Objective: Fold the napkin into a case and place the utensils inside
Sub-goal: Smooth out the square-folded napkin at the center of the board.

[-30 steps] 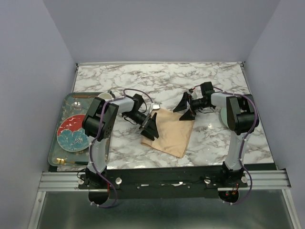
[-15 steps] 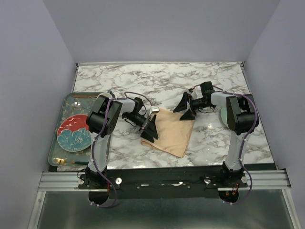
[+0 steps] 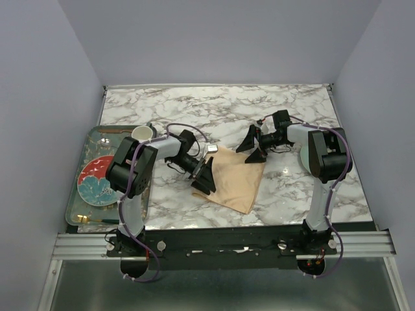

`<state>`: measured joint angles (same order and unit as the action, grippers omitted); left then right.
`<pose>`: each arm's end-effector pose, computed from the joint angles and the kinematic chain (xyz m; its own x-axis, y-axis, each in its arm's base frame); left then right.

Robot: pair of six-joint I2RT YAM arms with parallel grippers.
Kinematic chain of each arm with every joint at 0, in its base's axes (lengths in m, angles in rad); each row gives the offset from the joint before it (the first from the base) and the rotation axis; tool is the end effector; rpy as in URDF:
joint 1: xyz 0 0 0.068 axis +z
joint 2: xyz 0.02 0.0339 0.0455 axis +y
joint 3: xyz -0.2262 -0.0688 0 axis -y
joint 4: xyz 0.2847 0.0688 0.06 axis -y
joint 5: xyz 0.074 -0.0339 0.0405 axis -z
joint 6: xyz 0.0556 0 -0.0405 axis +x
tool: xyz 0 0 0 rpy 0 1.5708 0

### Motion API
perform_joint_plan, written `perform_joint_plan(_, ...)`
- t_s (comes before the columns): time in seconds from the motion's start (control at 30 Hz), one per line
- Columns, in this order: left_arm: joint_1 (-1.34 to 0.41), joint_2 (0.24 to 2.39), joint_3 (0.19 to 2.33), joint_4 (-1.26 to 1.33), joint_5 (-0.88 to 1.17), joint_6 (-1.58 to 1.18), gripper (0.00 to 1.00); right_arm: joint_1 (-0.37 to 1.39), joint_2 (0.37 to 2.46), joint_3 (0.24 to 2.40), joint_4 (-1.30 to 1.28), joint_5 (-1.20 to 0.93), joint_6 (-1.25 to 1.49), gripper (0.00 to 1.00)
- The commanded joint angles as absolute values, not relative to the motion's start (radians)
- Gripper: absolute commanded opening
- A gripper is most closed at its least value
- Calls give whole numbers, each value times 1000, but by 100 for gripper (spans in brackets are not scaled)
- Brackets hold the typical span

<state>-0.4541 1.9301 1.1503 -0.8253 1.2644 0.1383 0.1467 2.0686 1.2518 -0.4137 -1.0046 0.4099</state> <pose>0.2832 -0.1972 0.0770 -0.8754 0.4736 -0.0974 0.2258 0.2222 -0.9485 0.3901 0.1051 0.0479 -0.9976 0.0687 0.0109 0.0441 0.5039 0.8627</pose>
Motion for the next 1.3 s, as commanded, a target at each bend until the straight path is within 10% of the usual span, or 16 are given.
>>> perform_joint_plan(0.0,-459,1989,1140,-799,1278,158,99,138,2125,1247,-422,-830,344,100)
perform_joint_plan(1.27,-440,2062,1164,-808,1164,294,99,138,2086,1249,-440,-864,307,100)
